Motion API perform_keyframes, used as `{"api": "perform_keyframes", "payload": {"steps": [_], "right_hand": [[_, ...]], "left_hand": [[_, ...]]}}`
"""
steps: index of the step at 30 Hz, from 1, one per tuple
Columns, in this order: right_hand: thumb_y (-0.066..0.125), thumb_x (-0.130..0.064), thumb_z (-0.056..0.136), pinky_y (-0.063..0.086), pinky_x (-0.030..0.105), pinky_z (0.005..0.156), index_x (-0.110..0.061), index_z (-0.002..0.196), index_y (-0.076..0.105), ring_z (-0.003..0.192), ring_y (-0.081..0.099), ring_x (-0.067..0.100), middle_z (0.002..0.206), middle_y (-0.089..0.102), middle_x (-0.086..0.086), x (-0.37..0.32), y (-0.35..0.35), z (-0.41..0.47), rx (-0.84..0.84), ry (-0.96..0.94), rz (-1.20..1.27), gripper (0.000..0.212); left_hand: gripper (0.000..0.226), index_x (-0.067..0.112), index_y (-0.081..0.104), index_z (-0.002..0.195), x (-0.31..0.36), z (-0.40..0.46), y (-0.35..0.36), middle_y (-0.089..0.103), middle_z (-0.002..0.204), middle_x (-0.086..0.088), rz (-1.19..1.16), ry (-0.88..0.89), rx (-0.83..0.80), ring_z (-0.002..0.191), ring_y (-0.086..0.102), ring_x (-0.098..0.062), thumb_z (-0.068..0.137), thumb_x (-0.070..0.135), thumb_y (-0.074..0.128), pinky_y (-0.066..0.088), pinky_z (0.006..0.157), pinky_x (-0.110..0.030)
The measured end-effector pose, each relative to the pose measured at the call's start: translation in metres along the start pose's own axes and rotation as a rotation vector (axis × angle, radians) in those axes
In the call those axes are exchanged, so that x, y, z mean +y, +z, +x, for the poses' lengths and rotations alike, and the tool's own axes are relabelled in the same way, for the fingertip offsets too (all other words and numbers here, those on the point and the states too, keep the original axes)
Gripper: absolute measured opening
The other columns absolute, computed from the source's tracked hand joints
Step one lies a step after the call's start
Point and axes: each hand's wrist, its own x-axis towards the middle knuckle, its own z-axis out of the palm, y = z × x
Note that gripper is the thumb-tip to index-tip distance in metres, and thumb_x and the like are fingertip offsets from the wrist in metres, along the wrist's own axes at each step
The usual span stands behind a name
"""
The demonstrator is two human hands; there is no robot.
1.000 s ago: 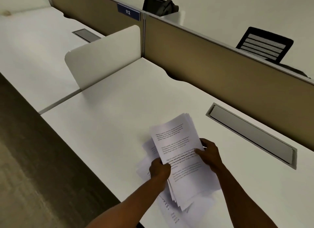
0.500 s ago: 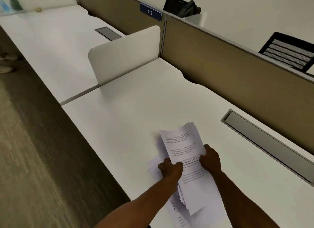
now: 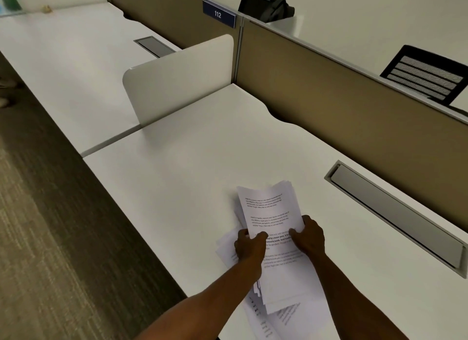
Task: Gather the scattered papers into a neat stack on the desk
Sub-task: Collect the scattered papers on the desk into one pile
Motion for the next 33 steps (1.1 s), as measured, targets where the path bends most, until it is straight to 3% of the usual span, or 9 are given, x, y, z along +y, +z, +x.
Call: {"api": "perform_keyframes", "payload": {"steps": [6,9,11,14,17,25,27,30,33], "right_hand": [[0.069,-0.017,0.084,0.05,0.047,0.09,0.0,0.119,0.056,0.106,0.059,0.038,0.115,0.064,0.02,0.008,0.0,0.0,0.032,-0.011,0.019,0.041],[0.067,-0.012,0.086,0.052,0.044,0.087,0.001,0.115,0.057,0.101,0.062,0.037,0.112,0.067,0.021,0.011,-0.002,0.001,0.049,-0.009,0.075,0.034],[0.064,-0.008,0.087,0.053,0.045,0.088,0.0,0.116,0.056,0.101,0.063,0.038,0.112,0.067,0.021,0.013,-0.005,0.0,0.052,-0.003,0.116,0.031],[0.06,-0.002,0.087,0.054,0.04,0.081,-0.002,0.116,0.057,0.094,0.066,0.037,0.11,0.069,0.02,0.017,-0.005,-0.005,0.111,-0.044,0.158,0.029],[0.06,-0.001,0.088,0.053,0.034,0.074,-0.008,0.118,0.059,0.085,0.067,0.033,0.107,0.072,0.017,0.022,-0.005,-0.009,0.152,-0.077,0.23,0.03],[0.067,-0.004,0.087,0.056,0.049,0.091,-0.013,0.12,0.06,0.099,0.067,0.034,0.115,0.07,0.015,0.039,-0.022,-0.003,-0.075,-0.003,0.463,0.035],[0.068,-0.004,0.087,0.055,0.051,0.093,-0.012,0.121,0.06,0.101,0.067,0.034,0.116,0.069,0.015,0.04,-0.022,-0.003,-0.076,0.009,0.474,0.036],[0.069,-0.005,0.086,0.054,0.052,0.093,-0.009,0.12,0.06,0.103,0.065,0.035,0.116,0.068,0.015,0.039,-0.023,-0.004,-0.068,0.014,0.466,0.035],[0.073,-0.007,0.083,0.054,0.046,0.091,-0.01,0.114,0.063,0.104,0.064,0.031,0.114,0.069,0.011,0.044,-0.033,-0.005,-0.06,0.03,0.504,0.033]], "left_hand": [[0.042,0.031,0.054,0.115,0.005,-0.003,0.011,0.039,0.123,-0.006,0.027,0.113,0.066,0.094,0.06,-0.022,0.084,0.012,0.075,0.055,0.055,-0.023],[0.076,0.038,0.037,0.136,0.006,-0.003,0.011,0.031,0.127,0.0,-0.038,0.144,0.106,0.083,0.056,-0.013,0.081,-0.001,0.073,0.056,0.062,-0.028],[0.095,0.038,0.022,0.147,0.008,-0.001,0.011,0.039,0.129,-0.002,-0.093,0.105,0.072,0.084,0.059,-0.012,0.081,-0.004,0.074,0.056,0.071,-0.031],[0.064,0.02,0.045,0.143,0.011,0.003,0.01,0.062,0.133,-0.013,-0.05,0.051,-0.076,0.107,0.066,-0.027,0.087,0.003,0.072,0.056,0.095,-0.04],[0.029,0.012,0.063,0.123,0.011,0.006,0.007,0.067,0.128,-0.014,0.102,0.126,-0.121,0.111,0.066,-0.028,0.095,0.007,0.061,0.055,0.1,-0.041],[0.065,0.021,0.035,0.153,0.002,0.011,-0.004,0.057,0.139,-0.01,0.069,0.169,-0.195,0.113,0.06,-0.022,0.096,0.002,0.061,0.053,0.095,-0.033],[0.07,0.028,0.031,0.153,0.0,0.007,-0.002,0.059,0.137,-0.007,0.109,0.2,-0.215,0.113,0.062,-0.023,0.095,-0.002,0.057,0.057,0.094,-0.037],[0.07,0.037,0.029,0.15,0.003,-0.004,0.002,0.064,0.122,0.003,0.164,0.272,-0.252,0.098,0.064,-0.01,0.096,-0.003,0.049,0.059,0.079,-0.024],[0.064,0.04,0.031,0.147,0.012,-0.017,0.007,0.064,0.117,0.009,0.181,0.335,-0.314,0.102,0.063,-0.006,0.097,0.003,0.045,0.058,0.086,-0.026]]}}
